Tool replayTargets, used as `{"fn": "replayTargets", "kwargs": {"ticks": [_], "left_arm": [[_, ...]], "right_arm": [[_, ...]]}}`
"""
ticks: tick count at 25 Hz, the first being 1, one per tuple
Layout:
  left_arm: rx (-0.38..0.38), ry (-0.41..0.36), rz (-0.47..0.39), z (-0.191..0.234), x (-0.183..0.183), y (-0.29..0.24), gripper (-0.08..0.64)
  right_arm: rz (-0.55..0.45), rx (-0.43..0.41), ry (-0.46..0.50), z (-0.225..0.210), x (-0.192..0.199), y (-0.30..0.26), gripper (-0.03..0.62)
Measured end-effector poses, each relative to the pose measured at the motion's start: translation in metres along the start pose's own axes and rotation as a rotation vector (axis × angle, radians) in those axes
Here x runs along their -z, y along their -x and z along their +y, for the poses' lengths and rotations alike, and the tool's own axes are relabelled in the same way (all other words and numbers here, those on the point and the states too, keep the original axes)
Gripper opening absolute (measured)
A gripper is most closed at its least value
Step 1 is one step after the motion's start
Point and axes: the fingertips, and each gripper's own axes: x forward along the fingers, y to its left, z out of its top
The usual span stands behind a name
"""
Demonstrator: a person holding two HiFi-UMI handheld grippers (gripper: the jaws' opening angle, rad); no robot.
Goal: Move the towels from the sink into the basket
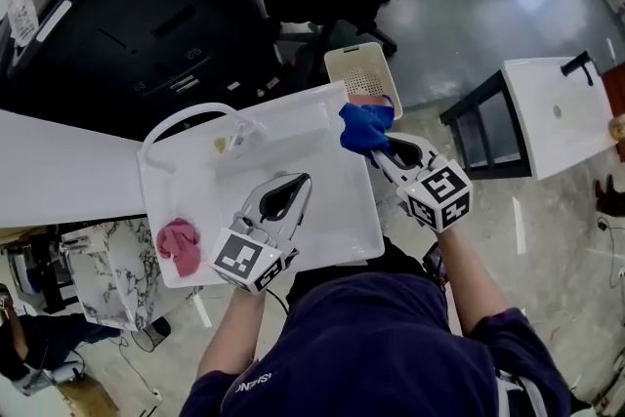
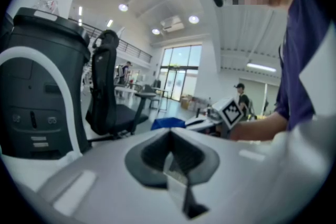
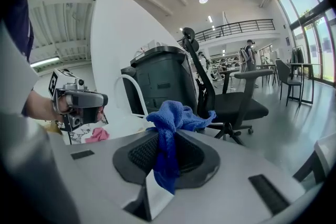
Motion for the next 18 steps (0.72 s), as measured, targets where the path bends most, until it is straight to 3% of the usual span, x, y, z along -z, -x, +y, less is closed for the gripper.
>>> {"fn": "replayTargets", "kwargs": {"ticks": [18], "left_arm": [[-0.064, 0.035, 0.051, 0.008, -0.005, -0.099, 0.003]], "right_arm": [[0.038, -0.032, -0.025, -0.121, 0.004, -0.027, 0.069]]}}
